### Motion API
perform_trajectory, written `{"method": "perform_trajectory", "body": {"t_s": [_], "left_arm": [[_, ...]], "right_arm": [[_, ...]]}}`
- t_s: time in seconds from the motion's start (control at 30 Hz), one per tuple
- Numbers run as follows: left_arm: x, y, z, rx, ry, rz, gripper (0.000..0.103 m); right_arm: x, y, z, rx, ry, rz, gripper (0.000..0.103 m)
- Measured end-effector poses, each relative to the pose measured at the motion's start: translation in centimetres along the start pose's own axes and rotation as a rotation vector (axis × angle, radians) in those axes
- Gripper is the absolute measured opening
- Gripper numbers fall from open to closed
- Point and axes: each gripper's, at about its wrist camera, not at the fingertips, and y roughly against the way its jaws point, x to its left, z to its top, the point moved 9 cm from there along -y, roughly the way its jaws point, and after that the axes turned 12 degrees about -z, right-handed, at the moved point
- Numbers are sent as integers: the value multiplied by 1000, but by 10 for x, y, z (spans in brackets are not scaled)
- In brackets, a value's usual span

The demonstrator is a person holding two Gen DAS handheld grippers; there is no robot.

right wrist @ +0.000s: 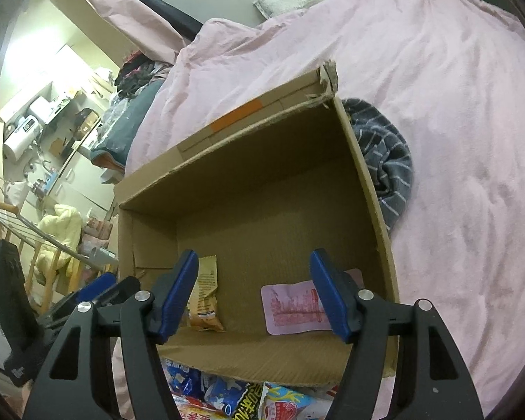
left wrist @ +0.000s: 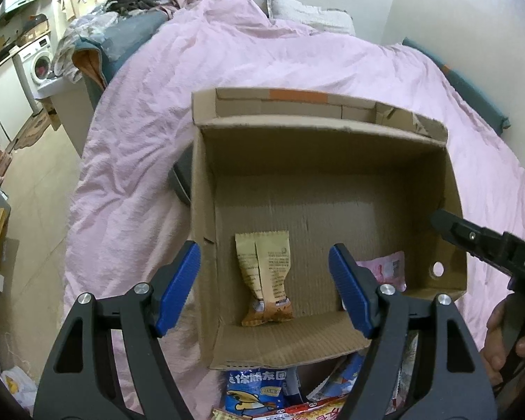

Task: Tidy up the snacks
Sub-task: 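Open both grippers to drop the packets into the box, then withdraw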

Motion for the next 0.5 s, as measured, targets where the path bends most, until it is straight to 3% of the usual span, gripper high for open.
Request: {"method": "perform_trajectory", "body": {"t_s": [0.13, 0.23, 0.3, 0.33, 0.4, 0.5], "left_arm": [[2, 13, 4, -39, -3, 1, 73], [3, 22, 5, -58, -11, 8, 73], [8, 31, 8, -85, -21, 56, 74], [9, 34, 9, -95, -22, 64, 77], [11, 43, 10, -114, -18, 63, 93], [11, 52, 7, -127, 3, 37, 95]], "right_arm": [[5, 11, 3, -38, 29, -11, 72], [6, 21, 4, -66, 32, -8, 83], [6, 27, 4, -73, 36, -18, 93], [7, 30, 3, -77, 39, -18, 96], [8, 38, 1, -87, 40, -13, 102], [8, 54, 0, -127, 42, -23, 103]]}}
